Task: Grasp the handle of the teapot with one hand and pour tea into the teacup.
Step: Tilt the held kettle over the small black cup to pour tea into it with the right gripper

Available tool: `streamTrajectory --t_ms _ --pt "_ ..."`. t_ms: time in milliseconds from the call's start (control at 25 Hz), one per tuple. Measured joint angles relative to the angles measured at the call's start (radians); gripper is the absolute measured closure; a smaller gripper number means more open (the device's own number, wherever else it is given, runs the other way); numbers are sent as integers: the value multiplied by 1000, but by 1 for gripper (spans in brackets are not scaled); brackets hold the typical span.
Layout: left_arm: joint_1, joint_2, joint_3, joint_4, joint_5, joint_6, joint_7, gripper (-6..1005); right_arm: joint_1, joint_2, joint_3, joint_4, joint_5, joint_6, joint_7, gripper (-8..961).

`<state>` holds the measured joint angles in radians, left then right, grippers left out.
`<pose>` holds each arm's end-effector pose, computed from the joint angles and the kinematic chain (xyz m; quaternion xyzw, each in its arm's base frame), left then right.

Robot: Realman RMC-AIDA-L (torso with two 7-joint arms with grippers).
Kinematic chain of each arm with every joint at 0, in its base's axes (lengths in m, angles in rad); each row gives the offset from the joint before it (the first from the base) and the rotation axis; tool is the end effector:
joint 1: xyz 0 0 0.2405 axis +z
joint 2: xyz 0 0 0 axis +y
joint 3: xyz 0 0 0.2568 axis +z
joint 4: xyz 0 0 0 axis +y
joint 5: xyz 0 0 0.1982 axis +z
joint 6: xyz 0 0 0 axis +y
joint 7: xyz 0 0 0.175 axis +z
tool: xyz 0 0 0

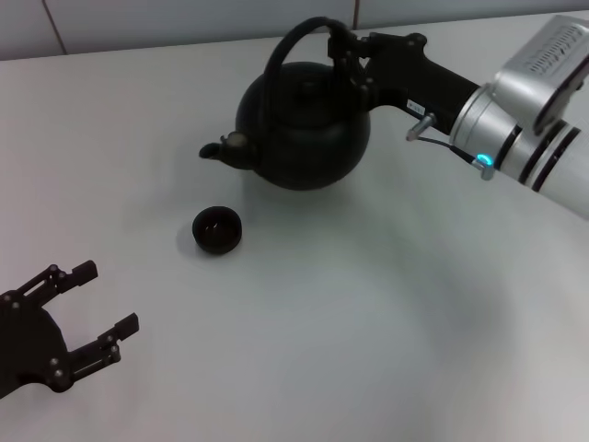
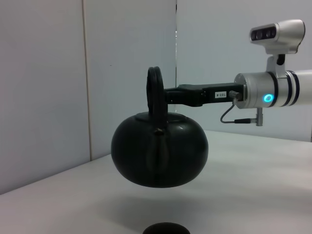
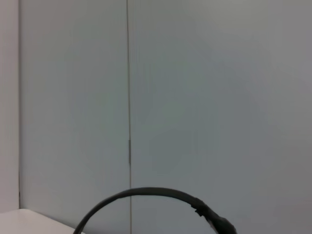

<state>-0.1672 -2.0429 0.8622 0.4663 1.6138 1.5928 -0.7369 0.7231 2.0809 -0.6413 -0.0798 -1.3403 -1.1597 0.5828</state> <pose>-0.3158 0.2308 -0.0282 -0.9146 -0.1234 -0.2846 0.2595 0.2180 0.4056 -0.0550 -0.8481 0.1507 0.3301 0.3860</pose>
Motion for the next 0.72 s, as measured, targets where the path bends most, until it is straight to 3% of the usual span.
streamTrajectory --t_ms 400,720 --pt "-3 -1 0 0 0 -2 2 191 3 1 0 -39 -65 4 -36 875" --pt "-2 -2 0 0 0 -5 2 191 15 1 -7 -46 -68 -4 -222 875"
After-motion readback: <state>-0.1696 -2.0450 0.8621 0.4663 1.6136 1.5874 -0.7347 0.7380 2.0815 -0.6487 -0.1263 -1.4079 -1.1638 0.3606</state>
